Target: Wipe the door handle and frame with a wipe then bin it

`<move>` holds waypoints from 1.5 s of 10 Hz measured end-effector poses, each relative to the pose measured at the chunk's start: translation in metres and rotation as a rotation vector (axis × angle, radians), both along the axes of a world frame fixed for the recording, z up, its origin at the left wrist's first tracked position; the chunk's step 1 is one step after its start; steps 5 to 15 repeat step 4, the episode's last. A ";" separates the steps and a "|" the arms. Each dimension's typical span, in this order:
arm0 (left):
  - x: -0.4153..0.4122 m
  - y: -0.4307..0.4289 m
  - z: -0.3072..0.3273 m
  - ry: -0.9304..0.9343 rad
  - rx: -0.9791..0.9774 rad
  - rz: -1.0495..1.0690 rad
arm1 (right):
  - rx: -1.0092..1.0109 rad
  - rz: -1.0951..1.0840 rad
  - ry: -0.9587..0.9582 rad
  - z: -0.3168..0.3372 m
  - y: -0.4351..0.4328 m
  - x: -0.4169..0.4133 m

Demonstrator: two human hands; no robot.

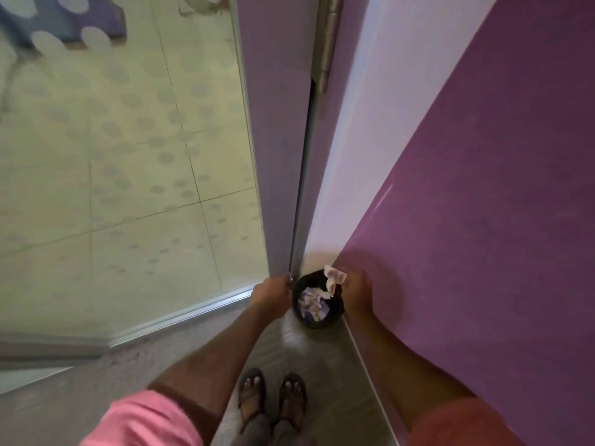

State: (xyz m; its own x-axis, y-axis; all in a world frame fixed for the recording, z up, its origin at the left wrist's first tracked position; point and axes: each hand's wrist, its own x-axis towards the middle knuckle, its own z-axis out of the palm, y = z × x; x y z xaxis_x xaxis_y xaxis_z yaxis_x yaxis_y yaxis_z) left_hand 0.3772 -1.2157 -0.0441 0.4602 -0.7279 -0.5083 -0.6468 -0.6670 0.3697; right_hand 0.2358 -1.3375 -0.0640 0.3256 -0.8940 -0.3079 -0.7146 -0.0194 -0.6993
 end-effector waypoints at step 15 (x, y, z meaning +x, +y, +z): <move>-0.005 0.003 -0.013 -0.095 -0.073 -0.001 | -0.132 0.210 0.088 -0.003 0.003 -0.004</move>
